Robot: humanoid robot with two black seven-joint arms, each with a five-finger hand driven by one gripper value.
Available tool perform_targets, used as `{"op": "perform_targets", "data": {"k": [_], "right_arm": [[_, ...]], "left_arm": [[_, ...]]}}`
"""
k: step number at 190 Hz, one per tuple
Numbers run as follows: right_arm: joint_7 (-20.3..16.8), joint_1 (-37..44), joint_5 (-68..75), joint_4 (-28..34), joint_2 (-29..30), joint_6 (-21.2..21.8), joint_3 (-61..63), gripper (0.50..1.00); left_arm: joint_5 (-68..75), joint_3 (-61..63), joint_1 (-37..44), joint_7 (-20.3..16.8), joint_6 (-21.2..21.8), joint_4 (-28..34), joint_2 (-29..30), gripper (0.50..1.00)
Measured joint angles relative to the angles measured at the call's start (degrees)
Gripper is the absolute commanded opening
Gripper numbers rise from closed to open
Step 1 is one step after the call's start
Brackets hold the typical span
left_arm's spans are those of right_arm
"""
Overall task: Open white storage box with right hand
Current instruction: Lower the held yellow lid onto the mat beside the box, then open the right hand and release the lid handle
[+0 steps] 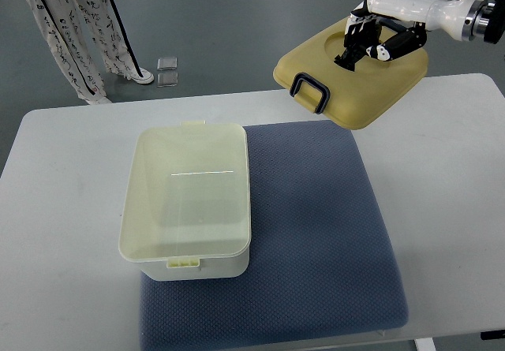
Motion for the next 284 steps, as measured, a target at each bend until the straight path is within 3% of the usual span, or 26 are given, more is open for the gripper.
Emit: {"op": "perform_targets", "data": {"k": [66, 176, 196, 219, 232, 240, 270, 284], "right_arm": [[0.00, -7.41, 0.18, -3.40, 1.02, -4.84, -0.21, 0.500], [0.79, -16.24, 0.05, -3.73, 7.16, -6.55, -1.18, 0.500], [0.79, -17.42, 0.05, -3.72, 8.11, -7.02, -1.28, 0.521], [0.73, -18.19, 0.05, -3.72, 8.59, -7.32, -1.29, 0.586], [0.72, -18.54, 0.05, -3.72, 9.05, -7.33, -1.26, 0.715], [0.72, -18.72, 0.05, -3.72, 9.35, -7.33, -1.22, 0.764], [0.75, -19.05, 0.10, -3.71, 10.01, -7.33, -1.03, 0.856], [0.78, -19.20, 0.16, -3.70, 10.28, -7.32, -0.83, 0.874]], "left_arm": [[0.00, 0.00, 0.00, 0.00, 0.00, 0.00, 0.00, 1.000], [0.00, 0.00, -0.01, 0.00, 0.00, 0.00, 0.00, 1.000], [0.00, 0.00, 0.00, 0.00, 0.00, 0.00, 0.00, 1.000], [0.00, 0.00, -0.01, 0.00, 0.00, 0.00, 0.00, 1.000], [0.00, 0.00, 0.00, 0.00, 0.00, -0.01, 0.00, 1.000], [0.00, 0.00, 0.00, 0.00, 0.00, -0.02, 0.00, 1.000], [0.00, 0.00, 0.00, 0.00, -0.01, -0.02, 0.00, 1.000], [0.00, 0.00, 0.00, 0.00, -0.02, -0.04, 0.00, 1.000]]}}
